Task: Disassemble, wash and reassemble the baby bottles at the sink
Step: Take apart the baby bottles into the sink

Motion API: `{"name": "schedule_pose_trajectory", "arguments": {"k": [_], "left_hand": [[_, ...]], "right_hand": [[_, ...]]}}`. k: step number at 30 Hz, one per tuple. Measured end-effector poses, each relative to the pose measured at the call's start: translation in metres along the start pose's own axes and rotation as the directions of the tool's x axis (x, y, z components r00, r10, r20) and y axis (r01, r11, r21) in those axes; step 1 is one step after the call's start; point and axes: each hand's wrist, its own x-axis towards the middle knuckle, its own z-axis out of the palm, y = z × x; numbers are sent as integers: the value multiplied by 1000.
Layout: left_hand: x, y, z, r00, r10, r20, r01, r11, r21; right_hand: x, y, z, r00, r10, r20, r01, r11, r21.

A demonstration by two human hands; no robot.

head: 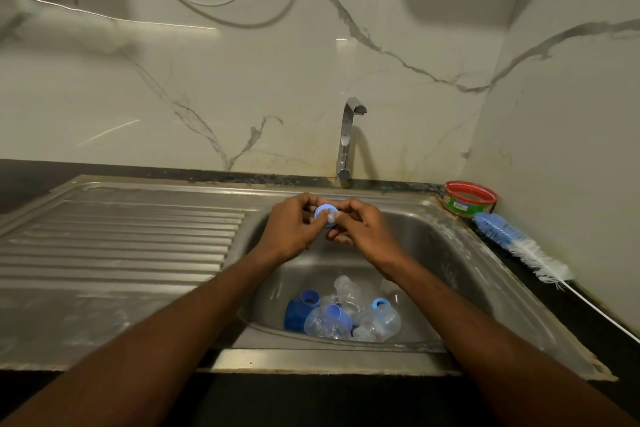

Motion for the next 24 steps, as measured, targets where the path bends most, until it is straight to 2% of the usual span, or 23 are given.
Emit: {"name": "schedule_pose_trajectory", "arguments": {"k": [4,10,16,24], "left_hand": [[0,-3,2,994,112,4,-112,990,86],[1,-7,3,980,168,110,-173,984,33],[0,-4,1,969,120,217,-113,993,-45],[-1,-9,1,979,-5,206,26,995,-100]], "right_hand": [[1,-1,1,998,53,-28,-52,998,33],[2,1,-4,986,146,-75,-142,988,58],[4,7,-6,973,182,-143,-185,983,-10],[7,7,-7,987,118,-114,-124,991,-47]]}}
